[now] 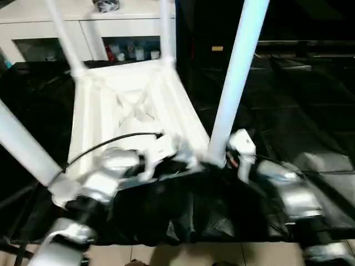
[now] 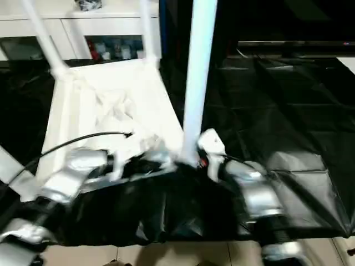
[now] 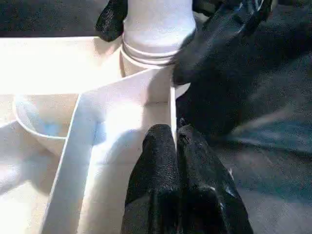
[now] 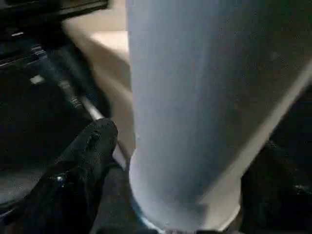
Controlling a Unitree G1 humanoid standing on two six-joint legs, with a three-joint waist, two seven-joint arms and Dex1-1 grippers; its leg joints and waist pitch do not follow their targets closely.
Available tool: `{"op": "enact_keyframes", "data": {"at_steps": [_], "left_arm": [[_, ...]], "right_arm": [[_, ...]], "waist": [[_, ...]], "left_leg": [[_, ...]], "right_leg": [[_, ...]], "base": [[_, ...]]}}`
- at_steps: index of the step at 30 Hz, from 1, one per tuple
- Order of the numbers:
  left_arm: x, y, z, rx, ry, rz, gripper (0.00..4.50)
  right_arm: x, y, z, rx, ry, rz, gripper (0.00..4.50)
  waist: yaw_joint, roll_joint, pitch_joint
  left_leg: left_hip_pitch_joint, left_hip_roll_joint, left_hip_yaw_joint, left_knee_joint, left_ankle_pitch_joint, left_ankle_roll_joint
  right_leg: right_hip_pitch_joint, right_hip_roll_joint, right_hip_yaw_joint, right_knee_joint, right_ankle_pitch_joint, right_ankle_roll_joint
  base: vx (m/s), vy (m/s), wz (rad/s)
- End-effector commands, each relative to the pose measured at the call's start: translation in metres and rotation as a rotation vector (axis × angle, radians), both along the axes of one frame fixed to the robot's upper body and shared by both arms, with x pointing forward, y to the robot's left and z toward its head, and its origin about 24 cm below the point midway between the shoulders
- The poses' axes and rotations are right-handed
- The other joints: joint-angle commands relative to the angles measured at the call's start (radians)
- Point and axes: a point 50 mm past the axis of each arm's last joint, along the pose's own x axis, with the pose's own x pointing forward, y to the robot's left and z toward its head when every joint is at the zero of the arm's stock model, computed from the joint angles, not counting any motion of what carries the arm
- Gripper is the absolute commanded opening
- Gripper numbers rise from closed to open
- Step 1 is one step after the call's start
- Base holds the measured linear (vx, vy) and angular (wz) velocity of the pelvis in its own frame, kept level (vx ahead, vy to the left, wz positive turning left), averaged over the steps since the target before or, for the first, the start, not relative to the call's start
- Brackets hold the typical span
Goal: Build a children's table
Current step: Rotate leg to tighten
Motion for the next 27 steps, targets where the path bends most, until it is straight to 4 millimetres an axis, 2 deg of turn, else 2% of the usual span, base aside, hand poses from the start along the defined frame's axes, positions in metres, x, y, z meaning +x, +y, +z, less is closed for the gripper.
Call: {"op": "enact_keyframes", "data": {"at_steps": [1, 3, 4, 5, 7, 9, 10, 11, 16, 21, 22, 23, 24, 25, 26, 27], "left_arm": [[0.000, -0.002, 0.009, -0.028, -0.015, -0.057, 0.00], [0.000, 0.000, 0.009, -0.024, -0.015, -0.064, 0.00], [0.000, 0.002, 0.010, -0.020, -0.013, -0.067, 0.00], [0.000, 0.002, 0.010, -0.020, -0.013, -0.067, 0.00], [0.001, 0.006, 0.010, -0.010, -0.002, -0.078, 0.00], [0.001, 0.008, 0.010, -0.007, 0.003, -0.086, 0.00], [0.001, 0.008, 0.011, -0.007, 0.005, -0.090, 0.00], [0.001, 0.009, 0.011, -0.007, 0.009, -0.098, 0.00], [0.000, 0.010, 0.012, 0.002, 0.021, -0.123, 0.00], [-0.001, 0.010, 0.011, -0.001, 0.026, -0.123, 0.00], [0.000, 0.009, 0.011, -0.003, 0.021, -0.109, 0.00], [0.000, 0.008, 0.010, -0.003, 0.017, -0.098, 0.00], [0.003, 0.004, 0.007, 0.007, -0.009, -0.033, 0.00], [0.003, 0.004, 0.007, 0.007, -0.009, -0.033, 0.00], [0.006, -0.002, 0.004, 0.002, -0.025, 0.027, 0.00], [0.006, -0.004, 0.004, 0.000, -0.027, 0.035, 0.00]], "right_arm": [[-0.005, 0.010, 0.009, 0.011, 0.015, 0.188, 3.76], [-0.005, 0.010, 0.010, 0.010, 0.021, 0.205, 3.61], [-0.005, 0.009, 0.010, 0.010, 0.026, 0.221, 3.51], [-0.005, 0.009, 0.010, 0.010, 0.026, 0.221, 3.43], [-0.005, 0.011, 0.011, 0.012, 0.044, 0.270, 3.36], [-0.005, 0.012, 0.011, 0.016, 0.049, 0.289, 3.07], [-0.005, 0.012, 0.012, 0.019, 0.052, 0.296, 3.07], [-0.005, 0.013, 0.012, 0.024, 0.058, 0.310, 2.97], [-0.007, 0.015, 0.011, 0.036, 0.085, 0.358, 2.58], [-0.011, 0.017, 0.008, 0.049, 0.097, 0.360, 2.54], [-0.011, 0.018, 0.006, 0.060, 0.099, 0.337, 2.54], [-0.011, 0.019, 0.005, 0.068, 0.094, 0.316, 2.54], [-0.010, 0.025, 0.001, 0.096, 0.073, 0.215, 2.54], [-0.010, 0.025, 0.001, 0.096, 0.073, 0.215, 2.54], [-0.009, 0.029, -0.005, 0.096, 0.066, 0.099, 2.54], [-0.008, 0.030, -0.007, 0.095, 0.062, 0.078, 2.54]], "waist": [[0.001, -0.013, -0.062], [0.008, -0.013, -0.060], [0.009, -0.019, -0.059], [0.011, -0.016, -0.059], [0.012, -0.021, -0.060], [0.012, -0.018, -0.059], [0.012, -0.019, -0.059], [0.012, -0.024, -0.058], [0.015, -0.023, -0.059], [0.017, -0.022, -0.060], [0.016, -0.022, -0.060], [0.017, -0.016, -0.060], [0.016, -0.017, -0.060], [0.016, -0.017, -0.060], [0.014, -0.020, -0.058], [0.008, -0.020, -0.051]], "left_leg": [[0.008, 0.008, 0.015, -0.055, -0.164, 0.113], [0.009, 0.010, 0.016, -0.055, -0.168, 0.109], [0.008, 0.010, 0.017, -0.055, -0.171, 0.106], [0.008, 0.009, 0.016, -0.056, -0.171, 0.100], [0.008, 0.009, 0.015, -0.055, -0.172, 0.096], [0.008, 0.009, 0.015, -0.055, -0.174, 0.095], [0.008, 0.009, 0.015, -0.055, -0.172, 0.094], [0.007, 0.008, 0.016, -0.055, -0.171, 0.095], [0.005, 0.008, 0.015, -0.053, -0.151, 0.100], [0.005, 0.008, 0.015, -0.052, -0.154, 0.097], [0.005, 0.008, 0.015, -0.052, -0.154, 0.096], [0.006, 0.008, 0.015, -0.053, -0.158, 0.093], [0.005, 0.008, 0.014, -0.053, -0.157, 0.087], [0.005, 0.008, 0.014, -0.053, -0.157, 0.087], [0.004, 0.006, 0.013, -0.056, -0.174, 0.078], [0.008, 0.006, 0.012, -0.064, -0.226, 0.050]], "right_leg": [[0.056, -0.017, 0.008, -0.050, -0.013, -0.296], [0.053, -0.018, 0.009, -0.051, -0.040, -0.293], [0.052, -0.019, 0.011, -0.052, -0.050, -0.289], [0.052, -0.020, 0.011, -0.051, -0.062, -0.286], [0.051, -0.019, 0.010, -0.050, -0.071, -0.283], [0.049, -0.020, 0.011, -0.050, -0.073, -0.284], [0.050, -0.019, 0.011, -0.049, -0.070, -0.283], [0.050, -0.019, 0.011, -0.050, -0.071, -0.283], [0.051, -0.020, 0.010, -0.046, -0.056, -0.284], [0.050, -0.021, 0.011, -0.046, -0.065, -0.283], [0.050, -0.020, 0.011, -0.046, -0.065, -0.283], [0.049, -0.020, 0.011, -0.047, -0.067, -0.283], [0.048, -0.021, 0.012, -0.046, -0.063, -0.281], [0.048, -0.021, 0.012, -0.046, -0.063, -0.281], [0.049, -0.021, 0.011, -0.050, -0.089, -0.272], [0.045, -0.022, 0.013, -0.061, -0.181, -0.248]], "base": [[0.000, 0.000, 0.00], [0.000, 0.000, 0.00], [0.000, 0.000, 0.00], [0.000, 0.000, 0.00], [0.000, 0.000, 0.00], [0.000, 0.000, 0.00], [0.000, 0.000, 0.00], [0.000, 0.000, 0.00], [0.000, 0.000, 0.00], [0.000, 0.000, 0.00], [0.000, 0.000, 0.00], [0.000, 0.000, 0.00], [0.000, 0.000, 0.00], [0.000, 0.000, 0.00], [0.000, 0.000, 0.00], [0.000, 0.000, 0.00]]}}
